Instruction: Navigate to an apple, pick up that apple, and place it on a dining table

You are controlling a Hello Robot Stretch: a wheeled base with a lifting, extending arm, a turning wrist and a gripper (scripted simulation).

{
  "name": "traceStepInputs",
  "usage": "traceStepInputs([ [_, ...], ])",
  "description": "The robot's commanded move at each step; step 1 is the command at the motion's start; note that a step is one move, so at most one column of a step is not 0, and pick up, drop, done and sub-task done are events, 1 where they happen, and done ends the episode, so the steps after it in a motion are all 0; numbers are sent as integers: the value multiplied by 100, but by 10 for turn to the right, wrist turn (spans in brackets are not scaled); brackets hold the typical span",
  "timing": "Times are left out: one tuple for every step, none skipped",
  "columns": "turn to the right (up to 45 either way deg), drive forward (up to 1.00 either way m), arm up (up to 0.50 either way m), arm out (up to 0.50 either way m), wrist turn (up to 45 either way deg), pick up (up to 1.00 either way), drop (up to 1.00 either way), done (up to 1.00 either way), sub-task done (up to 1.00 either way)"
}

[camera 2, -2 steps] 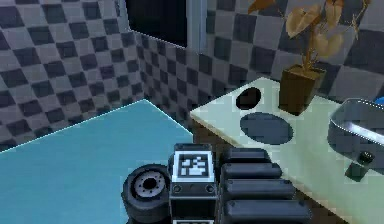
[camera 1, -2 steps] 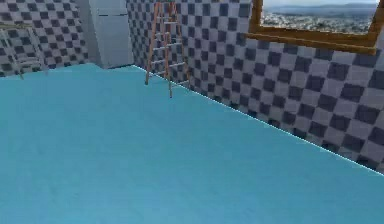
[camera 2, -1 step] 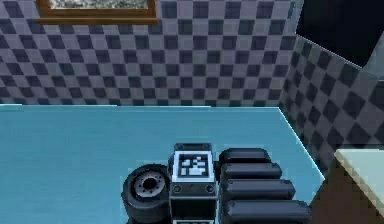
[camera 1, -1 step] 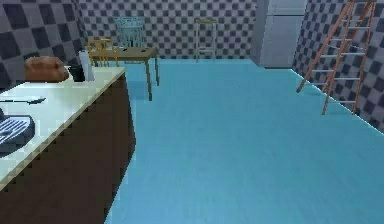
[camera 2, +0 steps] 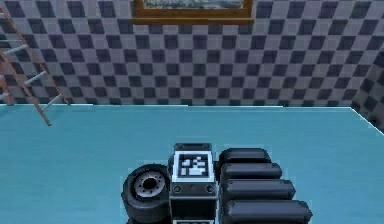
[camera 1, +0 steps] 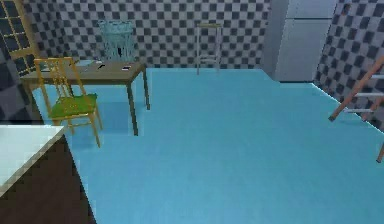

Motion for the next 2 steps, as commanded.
traceStepInputs([
  [0,100,0,0,0,0,0,0,0],
  [-30,0,0,0,0,0,0,0,0],
])
